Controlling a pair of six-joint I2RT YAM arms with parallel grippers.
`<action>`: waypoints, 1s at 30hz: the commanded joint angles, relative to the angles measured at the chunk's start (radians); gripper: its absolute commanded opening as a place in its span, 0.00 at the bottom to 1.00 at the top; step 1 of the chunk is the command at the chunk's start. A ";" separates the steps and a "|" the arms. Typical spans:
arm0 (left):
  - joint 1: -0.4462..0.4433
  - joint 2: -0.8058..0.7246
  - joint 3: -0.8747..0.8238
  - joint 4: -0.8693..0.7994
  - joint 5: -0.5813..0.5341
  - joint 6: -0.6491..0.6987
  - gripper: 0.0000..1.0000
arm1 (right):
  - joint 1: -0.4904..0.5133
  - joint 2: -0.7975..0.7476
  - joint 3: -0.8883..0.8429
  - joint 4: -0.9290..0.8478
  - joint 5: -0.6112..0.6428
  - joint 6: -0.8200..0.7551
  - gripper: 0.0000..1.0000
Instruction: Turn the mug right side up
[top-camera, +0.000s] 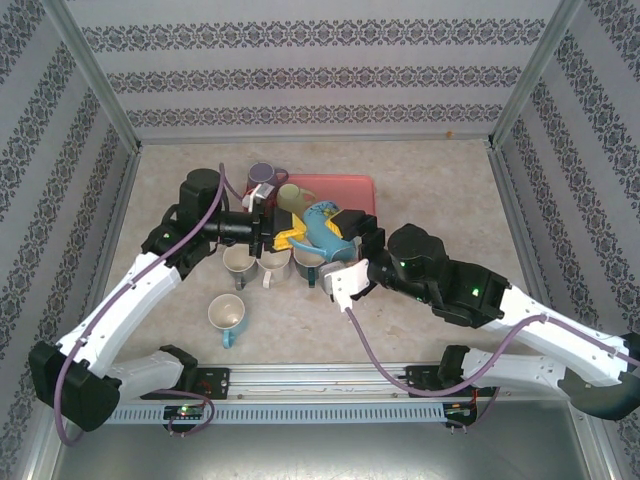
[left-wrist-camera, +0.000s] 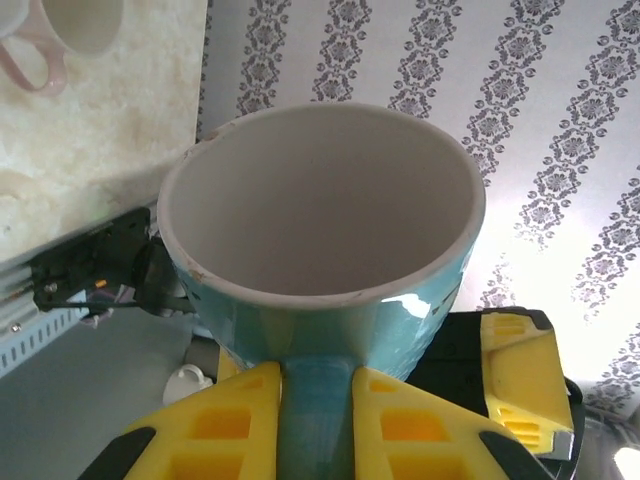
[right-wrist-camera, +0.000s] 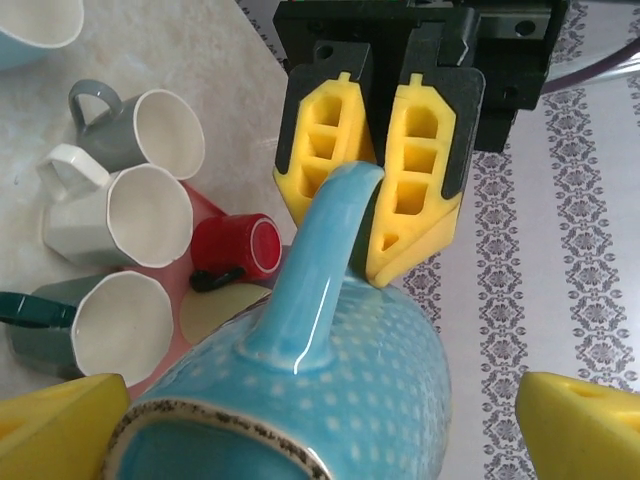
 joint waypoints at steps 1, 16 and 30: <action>0.019 -0.057 0.098 -0.090 -0.054 0.174 0.00 | -0.007 -0.022 0.023 -0.029 0.007 0.054 0.98; -0.053 -0.161 0.310 -0.657 -0.706 0.932 0.00 | -0.228 0.155 0.454 -0.268 0.128 0.940 0.98; -0.697 -0.356 -0.068 -0.484 -1.433 1.037 0.00 | -0.342 0.241 0.577 -0.196 -0.054 1.269 0.98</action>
